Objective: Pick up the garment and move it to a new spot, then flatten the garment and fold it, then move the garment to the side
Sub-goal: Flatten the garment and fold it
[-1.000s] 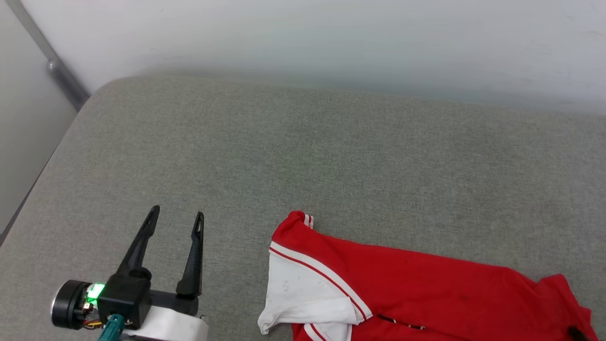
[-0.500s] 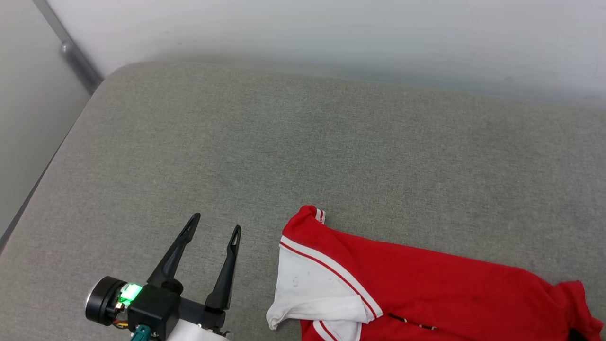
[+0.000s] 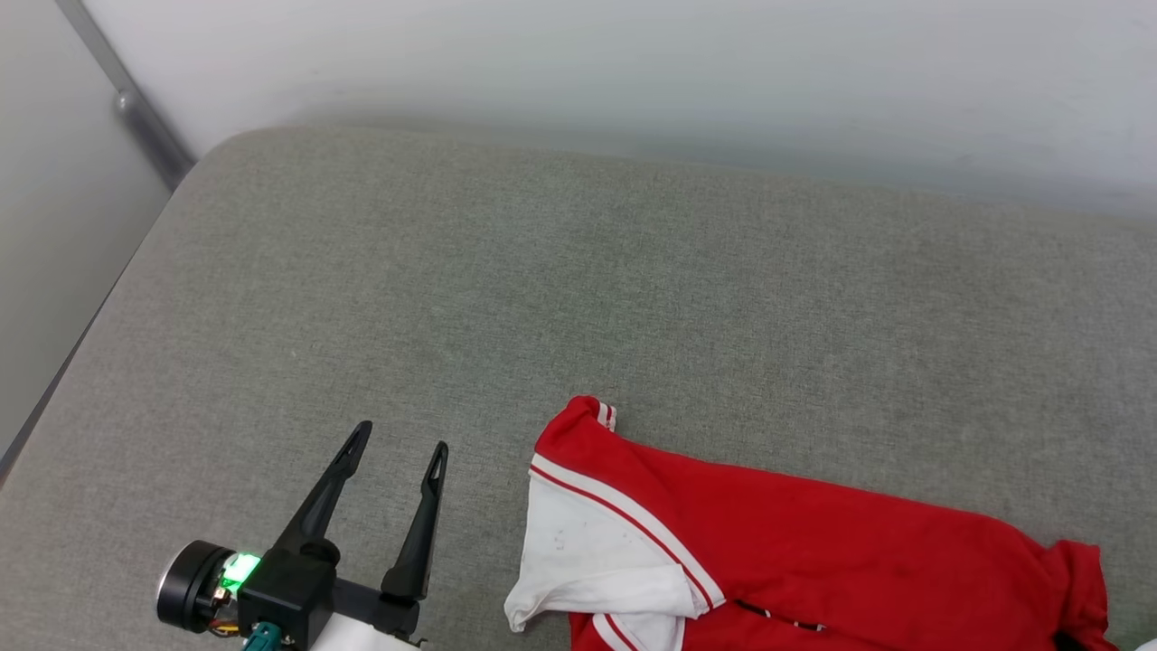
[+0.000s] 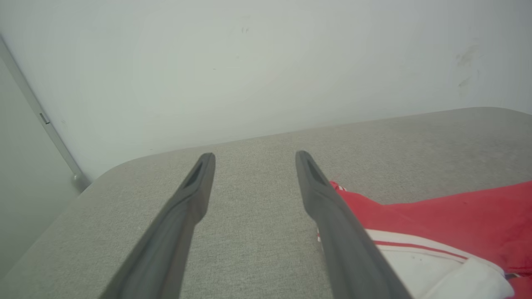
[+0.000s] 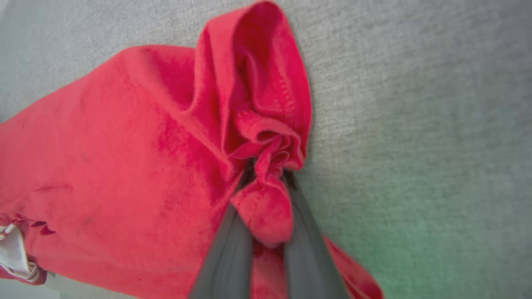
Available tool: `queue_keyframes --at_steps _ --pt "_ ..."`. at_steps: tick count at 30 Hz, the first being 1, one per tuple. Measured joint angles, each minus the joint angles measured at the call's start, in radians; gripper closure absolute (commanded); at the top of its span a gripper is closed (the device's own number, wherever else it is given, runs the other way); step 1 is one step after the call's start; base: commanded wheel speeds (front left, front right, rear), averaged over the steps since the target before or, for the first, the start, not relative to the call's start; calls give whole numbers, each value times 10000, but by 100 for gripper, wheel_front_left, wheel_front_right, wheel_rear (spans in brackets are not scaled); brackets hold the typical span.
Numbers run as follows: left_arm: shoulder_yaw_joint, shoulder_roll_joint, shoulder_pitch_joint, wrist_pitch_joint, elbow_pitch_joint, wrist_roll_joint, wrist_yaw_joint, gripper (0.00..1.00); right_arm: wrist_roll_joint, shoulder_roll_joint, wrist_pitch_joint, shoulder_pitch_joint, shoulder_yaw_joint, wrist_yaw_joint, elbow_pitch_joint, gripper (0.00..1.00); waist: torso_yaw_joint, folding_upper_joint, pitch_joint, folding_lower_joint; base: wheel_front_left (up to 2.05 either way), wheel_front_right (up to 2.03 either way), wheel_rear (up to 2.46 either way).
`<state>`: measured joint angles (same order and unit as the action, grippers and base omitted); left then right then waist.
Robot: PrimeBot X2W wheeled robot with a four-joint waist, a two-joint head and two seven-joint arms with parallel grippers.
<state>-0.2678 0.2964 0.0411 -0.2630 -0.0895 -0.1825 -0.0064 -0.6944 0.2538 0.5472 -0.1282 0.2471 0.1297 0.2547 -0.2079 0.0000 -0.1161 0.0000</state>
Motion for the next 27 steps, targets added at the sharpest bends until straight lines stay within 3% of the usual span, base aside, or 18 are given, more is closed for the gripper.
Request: queue_keyframes --at_steps 6,14,17,27 --pt "251 -242 153 0 196 127 -286 0 236 190 -399 8 456 27 192 100 112 0 114 0 0 0 0" --pt "523 -516 230 0 364 217 -552 0 974 1074 -759 82 1871 17 859 100 318 0 232 1 0 0 0" --pt "619 -583 266 0 428 249 -619 0 1220 1174 -706 125 1954 15 895 100 379 0 304 1 0 0 0" --pt "930 -959 583 0 677 282 -790 0 951 731 516 -364 1009 13 -1361 100 700 0 677 1 0 0 0"
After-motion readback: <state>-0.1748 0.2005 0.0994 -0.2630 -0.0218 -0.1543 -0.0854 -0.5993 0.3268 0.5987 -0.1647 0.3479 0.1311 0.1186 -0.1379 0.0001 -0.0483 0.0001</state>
